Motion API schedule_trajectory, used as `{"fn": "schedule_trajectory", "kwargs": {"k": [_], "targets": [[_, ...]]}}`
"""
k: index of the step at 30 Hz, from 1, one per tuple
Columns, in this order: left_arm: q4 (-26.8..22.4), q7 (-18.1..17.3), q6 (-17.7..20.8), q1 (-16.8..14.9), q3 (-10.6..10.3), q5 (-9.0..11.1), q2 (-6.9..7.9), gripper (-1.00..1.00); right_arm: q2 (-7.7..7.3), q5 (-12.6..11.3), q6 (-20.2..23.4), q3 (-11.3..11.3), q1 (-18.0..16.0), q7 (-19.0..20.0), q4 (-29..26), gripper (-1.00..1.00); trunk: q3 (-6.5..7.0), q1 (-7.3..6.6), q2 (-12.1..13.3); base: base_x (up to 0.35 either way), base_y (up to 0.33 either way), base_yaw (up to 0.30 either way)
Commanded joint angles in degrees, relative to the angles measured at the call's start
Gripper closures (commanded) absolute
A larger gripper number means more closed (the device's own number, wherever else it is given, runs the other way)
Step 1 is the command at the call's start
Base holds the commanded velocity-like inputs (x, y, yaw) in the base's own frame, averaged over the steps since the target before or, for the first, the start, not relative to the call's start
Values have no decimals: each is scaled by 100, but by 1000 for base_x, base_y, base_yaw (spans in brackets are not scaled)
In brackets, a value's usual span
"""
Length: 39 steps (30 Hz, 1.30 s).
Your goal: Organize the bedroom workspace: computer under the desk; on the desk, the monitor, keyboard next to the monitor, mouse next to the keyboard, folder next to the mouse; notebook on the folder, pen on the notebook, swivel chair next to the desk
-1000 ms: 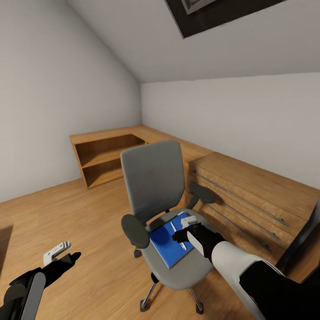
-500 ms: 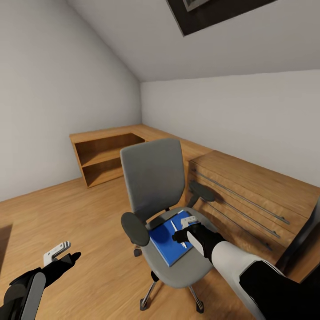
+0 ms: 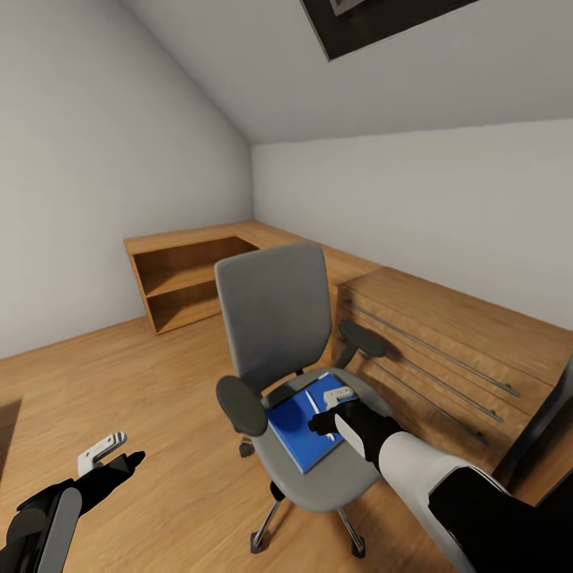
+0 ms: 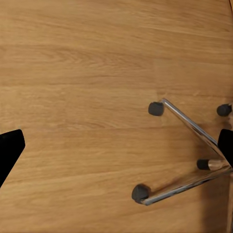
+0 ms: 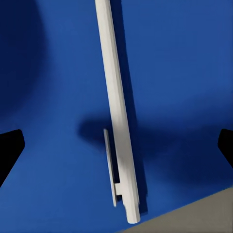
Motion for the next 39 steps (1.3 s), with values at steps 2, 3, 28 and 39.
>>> {"fn": "schedule_trajectory", "kwargs": {"k": [2, 3, 28, 39], "targets": [[-6, 33, 27, -4, 4, 59, 0, -100, -2, -41, 24, 43, -5, -5, -6, -100, -24, 22, -44, 0, 0, 0], [-6, 33, 27, -4, 4, 58, 0, -100, -2, -41, 24, 43, -5, -5, -6, -100, -24, 22, -44, 0, 0, 0], [-6, 33, 34, -4, 7, 57, 0, -100, -2, -41, 25, 43, -5, -5, -6, -100, -150, 176, -325, 0, 0, 0], [-6, 33, 16, -4, 14, 56, 0, -100, -2, -41, 25, 43, -5, -5, -6, -100, -239, 285, -526, 0, 0, 0]]}}
